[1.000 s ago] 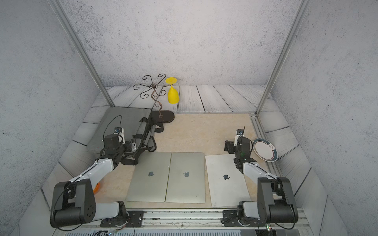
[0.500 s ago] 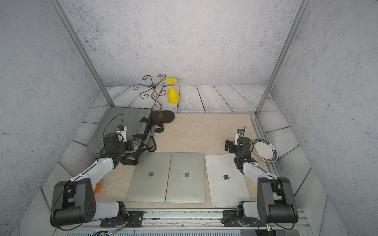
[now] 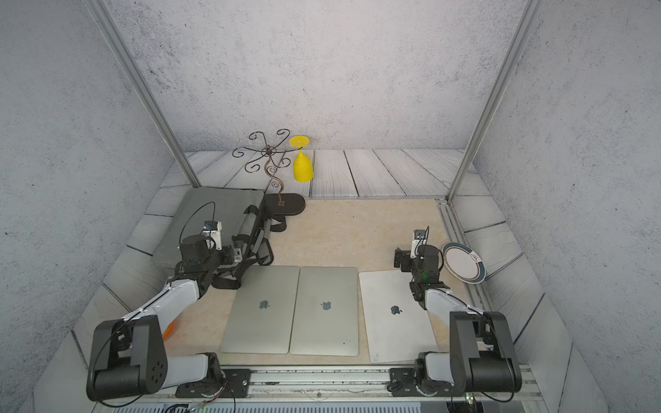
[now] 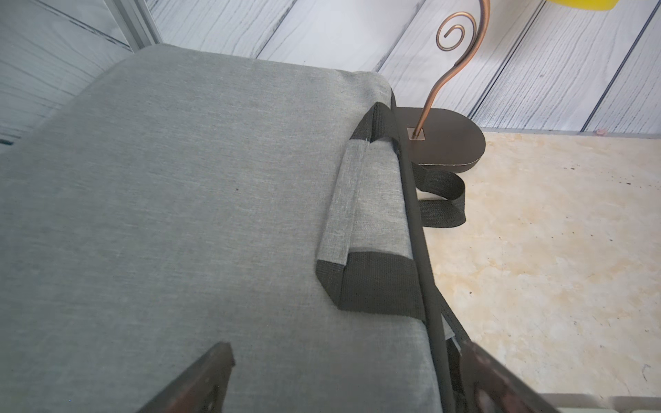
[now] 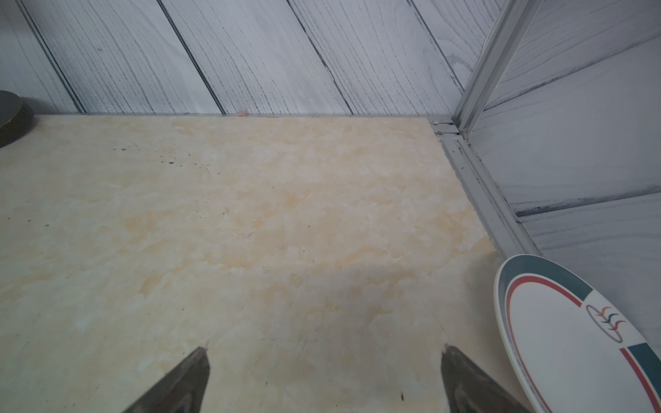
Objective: Open the zippered laptop bag and take out the laptop
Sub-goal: Reset both arms
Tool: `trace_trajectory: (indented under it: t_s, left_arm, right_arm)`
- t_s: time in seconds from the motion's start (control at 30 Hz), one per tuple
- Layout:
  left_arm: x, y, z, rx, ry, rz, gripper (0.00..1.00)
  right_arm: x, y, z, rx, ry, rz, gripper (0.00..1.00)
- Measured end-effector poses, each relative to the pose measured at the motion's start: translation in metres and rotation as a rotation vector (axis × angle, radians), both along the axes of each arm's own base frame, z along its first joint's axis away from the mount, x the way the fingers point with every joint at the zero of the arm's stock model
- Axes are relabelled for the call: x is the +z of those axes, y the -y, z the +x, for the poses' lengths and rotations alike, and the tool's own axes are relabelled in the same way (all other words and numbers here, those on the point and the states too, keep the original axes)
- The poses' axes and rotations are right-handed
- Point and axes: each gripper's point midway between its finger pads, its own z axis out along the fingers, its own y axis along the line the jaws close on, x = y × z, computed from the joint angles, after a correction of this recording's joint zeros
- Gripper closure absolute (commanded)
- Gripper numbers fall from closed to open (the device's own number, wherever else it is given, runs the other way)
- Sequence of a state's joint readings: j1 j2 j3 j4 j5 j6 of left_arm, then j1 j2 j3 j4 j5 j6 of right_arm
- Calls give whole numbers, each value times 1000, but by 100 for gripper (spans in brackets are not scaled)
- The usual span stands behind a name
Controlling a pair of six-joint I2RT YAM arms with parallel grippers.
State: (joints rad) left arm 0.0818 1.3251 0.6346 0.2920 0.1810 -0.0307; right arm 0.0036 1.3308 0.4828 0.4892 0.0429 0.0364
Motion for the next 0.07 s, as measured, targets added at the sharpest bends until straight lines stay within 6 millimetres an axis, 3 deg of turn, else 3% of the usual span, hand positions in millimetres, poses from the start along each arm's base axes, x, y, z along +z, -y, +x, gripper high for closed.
trace_trajectory:
  t_s: [0.07]
  left_arm:
    - [-4,0,0,0,-8,-1,1]
  right_arm:
    - [5,1,2,0,24,8,1]
